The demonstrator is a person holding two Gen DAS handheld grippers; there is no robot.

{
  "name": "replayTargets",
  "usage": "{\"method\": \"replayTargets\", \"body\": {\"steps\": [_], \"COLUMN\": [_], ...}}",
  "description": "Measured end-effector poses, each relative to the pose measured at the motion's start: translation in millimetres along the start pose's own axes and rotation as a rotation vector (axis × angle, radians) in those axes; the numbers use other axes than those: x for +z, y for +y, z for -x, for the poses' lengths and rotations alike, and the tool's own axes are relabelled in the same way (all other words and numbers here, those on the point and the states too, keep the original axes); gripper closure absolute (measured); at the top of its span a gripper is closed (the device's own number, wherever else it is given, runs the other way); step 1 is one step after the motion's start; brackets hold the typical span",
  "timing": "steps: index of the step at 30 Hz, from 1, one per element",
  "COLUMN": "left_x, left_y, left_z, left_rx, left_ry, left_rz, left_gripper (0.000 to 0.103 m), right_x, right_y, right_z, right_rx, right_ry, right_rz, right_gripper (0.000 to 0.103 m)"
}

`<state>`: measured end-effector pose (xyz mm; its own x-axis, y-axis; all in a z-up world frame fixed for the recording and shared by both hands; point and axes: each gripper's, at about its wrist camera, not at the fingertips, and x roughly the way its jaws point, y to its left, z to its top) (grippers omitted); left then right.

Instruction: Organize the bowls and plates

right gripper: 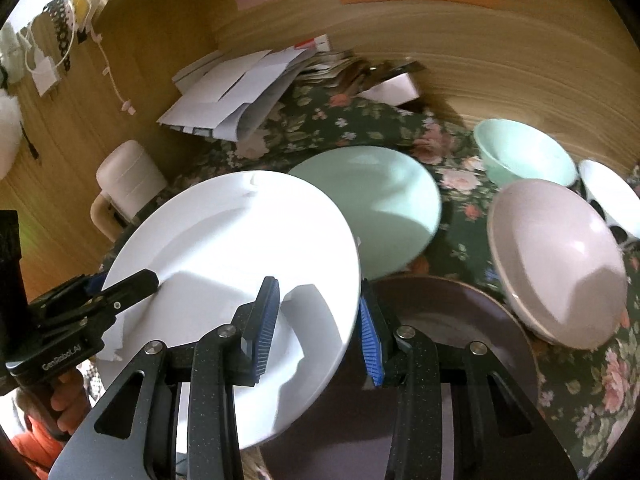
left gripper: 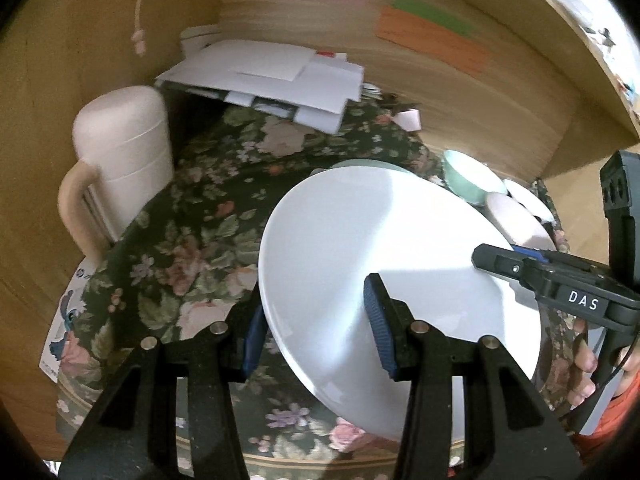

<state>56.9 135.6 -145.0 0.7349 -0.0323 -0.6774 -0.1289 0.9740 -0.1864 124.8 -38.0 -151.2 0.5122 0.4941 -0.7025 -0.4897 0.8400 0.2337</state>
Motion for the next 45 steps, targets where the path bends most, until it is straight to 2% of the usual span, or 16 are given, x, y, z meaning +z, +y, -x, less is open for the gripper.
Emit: {"method": "replayTargets", "body": {"steps": [15,23,36,45], "left_x": [-7,-21,-39,-43], "left_y": [-53,-73,-94,-100], "left_z": [-4,-13,-31,-47], "left_rx": [-0.067,-0.082,-0.085,-0.086], "left_ry": [0.016,0.058,0.120,0.156], "left_rz": [-0.072,-0.108,-0.132,-0.121], "left_gripper": [0.057,0.057,0.057,0.057], "right_x": [-27,-45,-71,-73], "right_y": [-42,-62,-87,-96], "right_z": [36,47,42,38], "right_rx": [-0.050,-0.056,-0.054,-0.061], "right_ry": [-0.032,-0.030,0.014,0.033], "right_rz": [-0.069,-0.111,-0.179,-0.193], "right_gripper": [0.068,0.068,0.068,0.068]}}
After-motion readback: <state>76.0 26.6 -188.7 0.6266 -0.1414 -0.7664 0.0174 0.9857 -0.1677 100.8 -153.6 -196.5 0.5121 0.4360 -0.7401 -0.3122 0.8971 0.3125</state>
